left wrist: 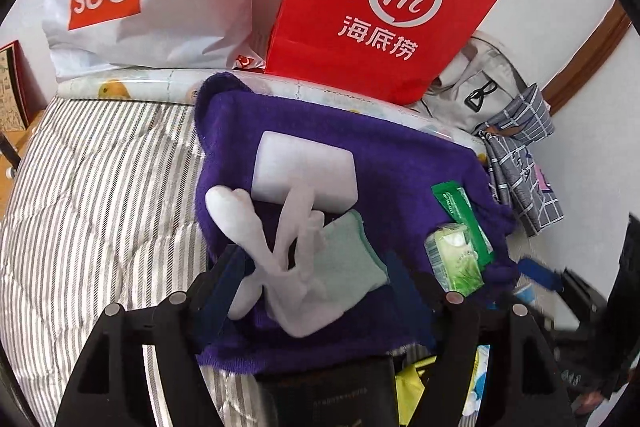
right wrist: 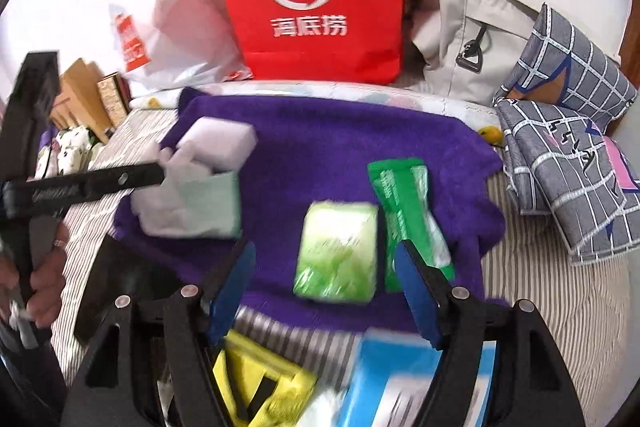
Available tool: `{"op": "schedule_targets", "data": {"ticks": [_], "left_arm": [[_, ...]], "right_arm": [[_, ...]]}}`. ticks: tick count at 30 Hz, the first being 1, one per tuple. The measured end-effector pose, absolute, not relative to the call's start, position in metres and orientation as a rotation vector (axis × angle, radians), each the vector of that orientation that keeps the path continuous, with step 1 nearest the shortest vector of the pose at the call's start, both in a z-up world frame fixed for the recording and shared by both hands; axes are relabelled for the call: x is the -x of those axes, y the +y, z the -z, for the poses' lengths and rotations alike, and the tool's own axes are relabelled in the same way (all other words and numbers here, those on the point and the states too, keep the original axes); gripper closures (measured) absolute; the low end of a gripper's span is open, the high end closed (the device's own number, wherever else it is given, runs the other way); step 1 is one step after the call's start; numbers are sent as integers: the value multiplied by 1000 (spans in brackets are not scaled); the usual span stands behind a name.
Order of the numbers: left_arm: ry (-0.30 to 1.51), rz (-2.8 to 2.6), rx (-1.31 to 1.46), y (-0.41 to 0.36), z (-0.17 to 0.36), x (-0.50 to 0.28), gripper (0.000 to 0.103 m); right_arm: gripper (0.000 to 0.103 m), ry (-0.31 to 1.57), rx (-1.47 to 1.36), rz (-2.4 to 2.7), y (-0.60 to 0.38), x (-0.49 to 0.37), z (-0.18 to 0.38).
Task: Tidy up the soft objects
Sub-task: 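Lower and release the tissue pack and gloves onto the purple towel, then grasp the yellow pouch with black straps with the right tool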
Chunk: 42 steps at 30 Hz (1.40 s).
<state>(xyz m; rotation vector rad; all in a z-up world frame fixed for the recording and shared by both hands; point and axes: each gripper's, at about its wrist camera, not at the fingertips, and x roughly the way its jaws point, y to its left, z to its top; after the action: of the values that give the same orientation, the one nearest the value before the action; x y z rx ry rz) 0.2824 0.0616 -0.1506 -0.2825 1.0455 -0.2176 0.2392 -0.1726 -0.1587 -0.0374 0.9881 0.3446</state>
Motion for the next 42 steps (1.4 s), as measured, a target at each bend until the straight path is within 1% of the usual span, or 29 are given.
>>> {"op": "schedule_targets", "data": {"ticks": [5, 9, 16, 22, 26, 29, 35, 36, 37, 38, 39, 41, 42], "left_arm": [[1027, 206, 273, 68, 143, -266, 31], [1010, 201, 276, 75, 136, -253, 31], [993, 176, 278, 92, 131, -232, 31], [998, 169, 293, 100, 135, -221, 31], [1004, 164, 291, 105, 137, -215, 31], [1011, 162, 293, 108, 140, -211, 31], [1017, 156, 300, 113, 144, -203, 31], [1020, 154, 296, 113, 145, -202, 31], [1023, 152, 292, 114, 145, -200, 31], [1024, 149, 290, 115, 145, -198, 31], [1024, 147, 290, 116, 145, -196, 31], [1023, 143, 296, 118, 145, -193, 31], [1021, 143, 300, 120, 144, -191, 31]], "right_arm": [[32, 989, 46, -425, -165, -197, 161], [32, 1020, 74, -451, -149, -175, 173], [32, 1025, 207, -505, -122, -147, 189], [32, 1037, 332, -457, -106, -143, 207], [32, 1044, 340, -474, -103, -141, 217], [29, 1043, 348, -466, -100, -143, 223], [28, 1037, 298, -460, -100, -153, 232], [33, 1038, 288, -459, -100, -155, 232], [42, 1036, 284, -457, -101, -156, 231], [53, 1042, 272, -469, -101, -156, 229], [67, 1046, 253, -483, -102, -156, 226], [72, 1046, 225, -492, -105, -155, 220], [76, 1045, 216, -498, -106, -153, 216]]}}
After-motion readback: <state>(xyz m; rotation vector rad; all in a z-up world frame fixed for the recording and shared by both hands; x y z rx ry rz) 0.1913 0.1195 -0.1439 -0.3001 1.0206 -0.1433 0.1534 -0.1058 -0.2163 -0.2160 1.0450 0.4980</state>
